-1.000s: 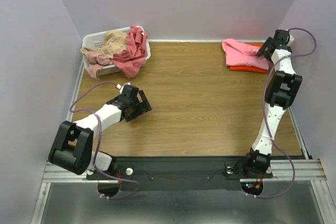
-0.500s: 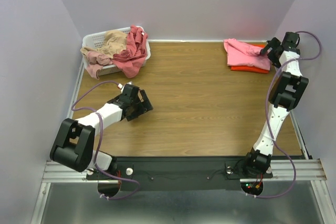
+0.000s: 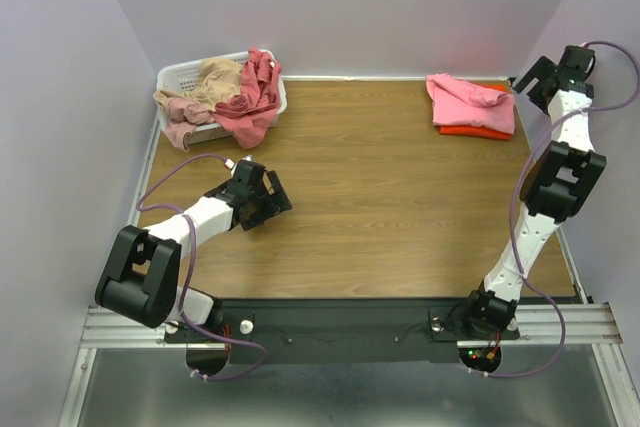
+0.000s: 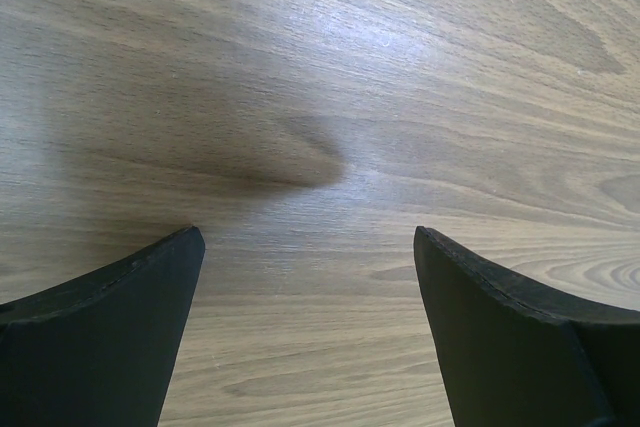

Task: Fold and stack the t-shirts
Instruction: Neatly place the folded tshirt to the corner

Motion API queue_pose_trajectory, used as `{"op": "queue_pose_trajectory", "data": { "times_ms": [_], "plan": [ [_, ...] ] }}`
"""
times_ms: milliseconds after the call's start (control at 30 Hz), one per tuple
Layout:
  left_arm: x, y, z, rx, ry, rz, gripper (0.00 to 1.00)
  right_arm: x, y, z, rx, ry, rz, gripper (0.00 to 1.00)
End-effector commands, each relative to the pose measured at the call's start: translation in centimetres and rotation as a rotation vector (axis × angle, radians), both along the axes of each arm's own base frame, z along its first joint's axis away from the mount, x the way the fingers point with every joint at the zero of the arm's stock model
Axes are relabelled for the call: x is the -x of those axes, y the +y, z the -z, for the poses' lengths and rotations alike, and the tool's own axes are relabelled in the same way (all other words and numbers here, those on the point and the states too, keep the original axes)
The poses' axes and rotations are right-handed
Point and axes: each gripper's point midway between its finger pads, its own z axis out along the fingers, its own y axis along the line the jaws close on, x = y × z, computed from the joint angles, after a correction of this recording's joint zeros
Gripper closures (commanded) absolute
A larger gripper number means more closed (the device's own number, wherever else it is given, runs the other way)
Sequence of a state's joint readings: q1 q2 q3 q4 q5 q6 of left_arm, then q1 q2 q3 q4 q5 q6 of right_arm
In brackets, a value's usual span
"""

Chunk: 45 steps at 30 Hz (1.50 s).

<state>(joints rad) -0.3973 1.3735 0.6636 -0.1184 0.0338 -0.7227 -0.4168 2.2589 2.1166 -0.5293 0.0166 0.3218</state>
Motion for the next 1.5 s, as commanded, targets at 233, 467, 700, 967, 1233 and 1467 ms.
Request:
{"op": "queue_pose_trajectory", "data": {
  "times_ms": [233, 467, 700, 967, 1233, 1467],
  "plan": [
    [-1.4, -0.6, -2.5, 0.024, -0.081, 0.018, 0.02, -1.1, 8.4, -1.2, 0.091, 0.024, -0.21, 0.08],
    [-1.2, -0.4, -3.1, 0.025, -0.099, 0.013, 0.02, -3.5, 9.7, 0.0, 0.041, 0.002, -0.208, 0.18],
    [-1.4, -0.3, -3.3, 0.023, -0.103, 0.0, 0.02, -4.7, 9.0, 1.0, 0.049, 0.01, -0.174, 0.25],
    [-1.5, -0.2, -3.1, 0.009, -0.096, 0.003, 0.02, -7.4, 8.5, 2.1, 0.04, -0.027, -0.172, 0.53],
    [-1.6, -0.2, -3.3, 0.004, -0.096, 0.002, 0.02, -8.7, 7.7, 1.2, 0.061, -0.074, -0.131, 0.99],
    [-1.9, -0.3, -3.2, -0.002, -0.087, 0.005, 0.02, -9.4, 5.4, 0.2, 0.081, -0.135, 0.032, 0.97]
  ]
}}
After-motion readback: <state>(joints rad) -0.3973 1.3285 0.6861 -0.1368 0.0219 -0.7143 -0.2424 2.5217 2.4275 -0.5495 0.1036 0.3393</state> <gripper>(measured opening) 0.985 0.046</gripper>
